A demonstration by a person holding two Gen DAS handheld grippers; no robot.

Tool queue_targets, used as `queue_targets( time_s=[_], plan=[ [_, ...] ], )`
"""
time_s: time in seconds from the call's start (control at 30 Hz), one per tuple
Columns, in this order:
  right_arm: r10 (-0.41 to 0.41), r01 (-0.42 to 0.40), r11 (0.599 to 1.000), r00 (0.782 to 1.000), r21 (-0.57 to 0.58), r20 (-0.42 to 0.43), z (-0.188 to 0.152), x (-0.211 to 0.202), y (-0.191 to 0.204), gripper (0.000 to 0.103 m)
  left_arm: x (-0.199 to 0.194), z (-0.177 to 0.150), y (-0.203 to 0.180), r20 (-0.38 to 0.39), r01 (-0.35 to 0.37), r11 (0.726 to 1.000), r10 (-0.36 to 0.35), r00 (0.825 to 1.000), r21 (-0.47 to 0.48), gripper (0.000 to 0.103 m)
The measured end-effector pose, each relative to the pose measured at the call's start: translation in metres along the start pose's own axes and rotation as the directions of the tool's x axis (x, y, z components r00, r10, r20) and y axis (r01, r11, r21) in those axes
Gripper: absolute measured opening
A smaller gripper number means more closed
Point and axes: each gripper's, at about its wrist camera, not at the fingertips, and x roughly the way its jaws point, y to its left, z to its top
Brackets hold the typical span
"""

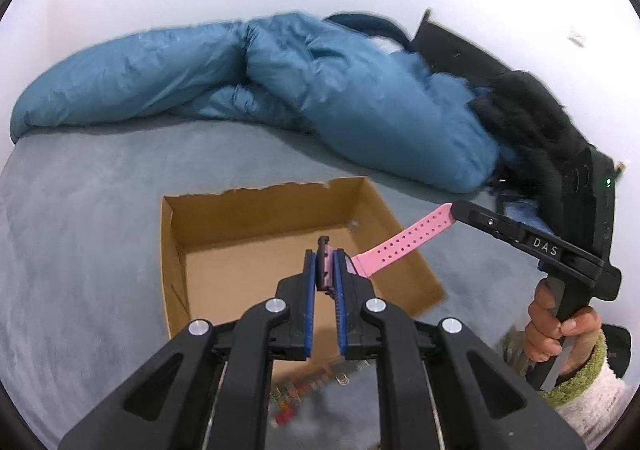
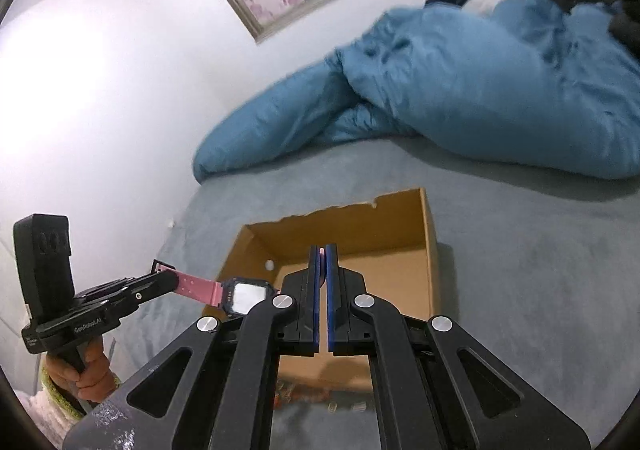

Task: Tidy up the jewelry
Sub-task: 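Lift the pink watch with the left tool and release it inside the box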

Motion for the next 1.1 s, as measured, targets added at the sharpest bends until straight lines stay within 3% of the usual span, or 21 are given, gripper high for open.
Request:
queue_targets(
  time_s=[0.17,0.27,0.37,0.53,0.63,0.73,0.87,0.9,0.97,1.0,1.1],
  plan=[
    [-0.072,0.076,0.997,0.988,0.027,-0.135,0.023,0.082,-0.017,0.001,0.085,0.030,0.034,-0.136,-0.082,0.996,0.077,0.988,-0.033,0.008],
    [-0.118,0.123,0.992,0.975,0.016,-0.189,0.027,0.116,-0.022,0.001,0.140,0.039,0.055,-0.239,-0.141,0.989,0.126,0.963,-0.048,0.008],
    [-0.158,0.173,0.984,0.951,0.033,-0.268,0.023,0.152,-0.031,0.001,0.171,0.037,0.068,-0.289,-0.204,0.979,0.190,0.938,-0.021,0.008],
    [-0.210,0.224,0.975,0.930,0.011,-0.302,0.023,0.173,-0.028,0.001,0.198,0.035,0.081,-0.328,-0.284,0.958,0.277,0.903,0.027,0.008],
    [-0.221,0.235,0.972,0.924,0.009,-0.314,0.022,0.172,-0.026,0.002,0.200,0.030,0.090,-0.346,-0.329,0.944,0.319,0.883,0.030,0.013],
    [-0.240,0.246,0.969,0.916,-0.020,-0.322,0.021,0.173,-0.023,0.005,0.191,0.029,0.095,-0.345,-0.345,0.939,0.329,0.879,0.016,0.017],
    [-0.272,0.265,0.962,0.912,-0.066,-0.307,0.023,0.173,-0.018,0.015,0.174,0.029,0.088,-0.325,-0.344,0.938,0.339,0.883,0.044,0.025],
    [-0.275,0.266,0.961,0.914,-0.072,-0.298,0.023,0.169,-0.016,0.020,0.168,0.028,0.083,-0.313,-0.349,0.935,0.350,0.883,0.059,0.036],
    [-0.289,0.275,0.957,0.917,-0.090,-0.276,0.024,0.164,-0.012,0.026,0.156,0.028,0.076,-0.275,-0.366,0.927,0.374,0.886,0.085,0.044],
    [-0.308,0.290,0.951,0.916,-0.106,-0.255,0.025,0.159,-0.008,0.031,0.152,0.030,0.073,-0.263,-0.366,0.926,0.377,0.888,0.091,0.045],
    [-0.311,0.292,0.949,0.923,-0.115,-0.226,0.028,0.149,-0.006,0.032,0.137,0.030,0.066,-0.232,-0.369,0.923,0.384,0.894,0.103,0.046]
  ],
)
